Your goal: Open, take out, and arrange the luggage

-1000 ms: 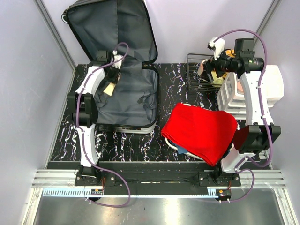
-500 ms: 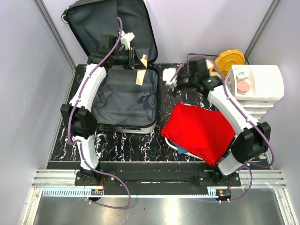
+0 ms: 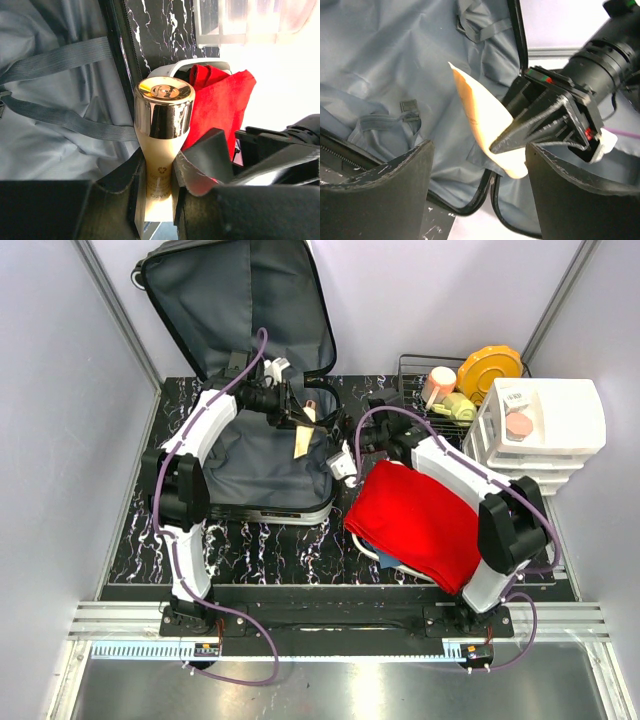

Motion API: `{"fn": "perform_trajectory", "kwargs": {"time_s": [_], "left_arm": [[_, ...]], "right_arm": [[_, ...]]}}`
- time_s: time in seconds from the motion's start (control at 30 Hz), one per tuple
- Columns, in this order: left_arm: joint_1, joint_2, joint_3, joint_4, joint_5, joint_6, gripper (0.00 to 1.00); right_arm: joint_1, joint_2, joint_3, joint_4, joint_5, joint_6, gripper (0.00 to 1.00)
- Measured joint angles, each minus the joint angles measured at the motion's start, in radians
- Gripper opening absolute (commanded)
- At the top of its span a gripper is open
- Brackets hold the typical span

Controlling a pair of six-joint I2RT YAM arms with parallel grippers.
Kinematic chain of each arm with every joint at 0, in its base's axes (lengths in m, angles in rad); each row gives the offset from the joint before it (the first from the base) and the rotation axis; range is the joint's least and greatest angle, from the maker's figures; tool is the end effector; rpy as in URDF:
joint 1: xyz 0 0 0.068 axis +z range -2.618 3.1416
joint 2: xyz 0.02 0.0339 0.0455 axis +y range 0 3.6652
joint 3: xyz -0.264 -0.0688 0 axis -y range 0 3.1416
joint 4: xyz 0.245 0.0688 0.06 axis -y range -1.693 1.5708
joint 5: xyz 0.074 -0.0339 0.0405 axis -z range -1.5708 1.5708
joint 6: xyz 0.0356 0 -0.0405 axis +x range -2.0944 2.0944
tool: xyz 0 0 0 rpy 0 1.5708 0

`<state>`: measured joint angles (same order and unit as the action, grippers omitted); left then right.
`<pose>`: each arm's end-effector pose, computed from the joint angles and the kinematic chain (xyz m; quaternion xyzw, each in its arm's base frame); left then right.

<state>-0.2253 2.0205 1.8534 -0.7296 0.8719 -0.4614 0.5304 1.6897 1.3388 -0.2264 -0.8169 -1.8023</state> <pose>0.4294 -0.1264 0.2940 0.0379 0.8660 -0.4762 0.1481 0.3185 0.2169 0.2941 -0.8162 0.1435 0.0211 0.5593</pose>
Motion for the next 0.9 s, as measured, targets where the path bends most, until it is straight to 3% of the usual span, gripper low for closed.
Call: {"fn": "perform_trajectory", "kwargs": {"time_s": [0.33, 0.43, 0.53, 0.57, 0.6, 0.63, 0.67, 0.73, 0.77, 0.9], "left_arm": [[-0.015, 0.0, -0.004, -0.027, -0.013, -0.002, 0.09], [-0.016, 0.0, -0.004, -0.034, -0.018, -0.002, 0.08], [-0.014, 0.0, -0.004, -0.038, -0.019, -0.003, 0.08], [-0.014, 0.001, -0.004, -0.039, -0.02, -0.003, 0.08], [-0.013, 0.001, -0.004, -0.042, -0.023, -0.002, 0.13], [-0.014, 0.002, -0.004, -0.045, -0.023, -0.003, 0.21], [-0.014, 0.004, -0.004, -0.048, -0.023, -0.002, 0.51], [-0.014, 0.006, -0.004, -0.054, -0.031, 0.005, 0.86], [-0.013, 0.006, -0.004, -0.054, -0.032, 0.011, 0.99], [0.014, 0.007, 0.0, -0.035, -0.016, 0.018, 0.99]], "right_arm": [[0.068, 0.15, 0.085, 0.047, -0.015, -0.127, 0.65], [0.084, 0.161, 0.099, 0.047, -0.013, -0.15, 0.55], [0.085, 0.171, 0.106, 0.022, -0.013, -0.17, 0.38], [0.085, 0.175, 0.11, 0.007, -0.012, -0.172, 0.28], [0.085, 0.176, 0.111, 0.003, -0.013, -0.18, 0.06], [0.086, 0.176, 0.113, -0.003, -0.013, -0.185, 0.0], [0.086, 0.176, 0.114, -0.007, -0.013, -0.192, 0.0], [0.087, 0.176, 0.116, -0.018, -0.01, -0.193, 0.0], [0.087, 0.176, 0.116, -0.021, -0.01, -0.193, 0.0], [0.088, 0.172, 0.116, -0.019, -0.001, -0.127, 0.0]]}}
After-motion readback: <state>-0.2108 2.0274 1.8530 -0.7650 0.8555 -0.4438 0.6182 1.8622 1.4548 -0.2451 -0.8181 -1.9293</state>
